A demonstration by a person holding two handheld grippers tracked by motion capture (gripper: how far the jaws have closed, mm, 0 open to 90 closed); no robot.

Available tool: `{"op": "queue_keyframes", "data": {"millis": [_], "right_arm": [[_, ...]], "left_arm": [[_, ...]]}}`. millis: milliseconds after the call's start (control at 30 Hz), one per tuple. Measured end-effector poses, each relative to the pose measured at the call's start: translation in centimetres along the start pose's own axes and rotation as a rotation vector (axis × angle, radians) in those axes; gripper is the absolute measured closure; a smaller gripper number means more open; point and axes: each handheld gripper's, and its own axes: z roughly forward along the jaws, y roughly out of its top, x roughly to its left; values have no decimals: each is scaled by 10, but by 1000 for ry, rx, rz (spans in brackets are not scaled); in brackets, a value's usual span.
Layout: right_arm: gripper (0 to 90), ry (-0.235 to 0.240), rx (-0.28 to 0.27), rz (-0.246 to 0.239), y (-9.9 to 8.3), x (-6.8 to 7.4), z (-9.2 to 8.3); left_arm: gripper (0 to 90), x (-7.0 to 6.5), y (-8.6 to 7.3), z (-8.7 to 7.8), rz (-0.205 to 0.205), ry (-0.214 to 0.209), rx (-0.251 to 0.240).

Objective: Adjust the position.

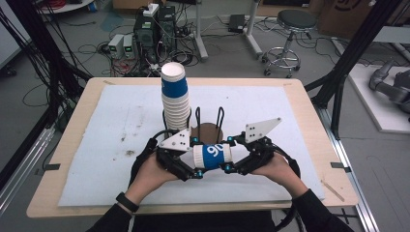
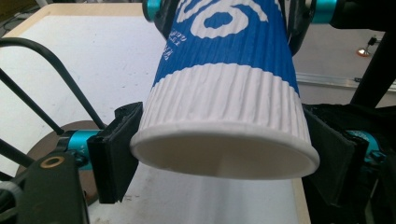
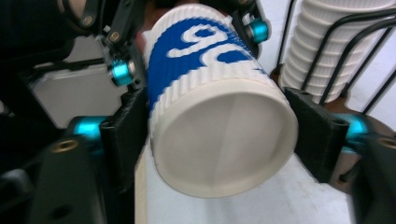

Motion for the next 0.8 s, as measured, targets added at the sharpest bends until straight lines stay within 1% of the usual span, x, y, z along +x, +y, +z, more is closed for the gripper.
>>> {"op": "queue_keyframes", "data": {"millis": [100, 167, 233, 333, 367, 433, 500, 567, 600, 633, 667, 700, 733, 800], "right_arm": [[290, 31, -36, 14, -4, -4, -2], [297, 43, -73, 28, -5, -5, -3], [300, 51, -119, 42, -6, -6, -5], [302, 63, -159, 50, -7, -8, -8], [302, 66, -171, 54, -8, -8, -8], [304, 74, -206, 64, -9, -9, -10], [305, 89, -230, 77, -10, -10, -12], [304, 100, -248, 75, -10, -10, -13], [304, 98, -251, 69, -10, -10, -13], [304, 94, -245, 59, -10, -10, -13], [304, 102, -241, 63, -10, -9, -12], [305, 98, -240, 60, -10, -9, -12], [305, 101, -232, 61, -10, -10, -12], [304, 107, -205, 56, -10, -10, -11]], "left_arm": [[163, 1, -2, -2, -31, 4, -75], [148, 2, -6, -1, -70, 3, -147], [128, 3, -10, -2, -98, -8, -213], [118, 6, -15, -4, -154, -36, -308], [113, 7, -17, -4, -169, -43, -322], [112, 9, -19, -3, -192, -59, -338], [112, 9, -20, -1, -198, -67, -341], [113, 9, -19, 0, -198, -79, -344], [129, 8, -19, -1, -196, -86, -352], [151, 8, -19, -2, -190, -83, -356], [160, 9, -18, -3, -188, -86, -347], [167, 9, -17, -4, -187, -89, -338], [175, 9, -16, -5, -178, -92, -327], [193, 9, -12, -8, -161, -92, -298]]}}
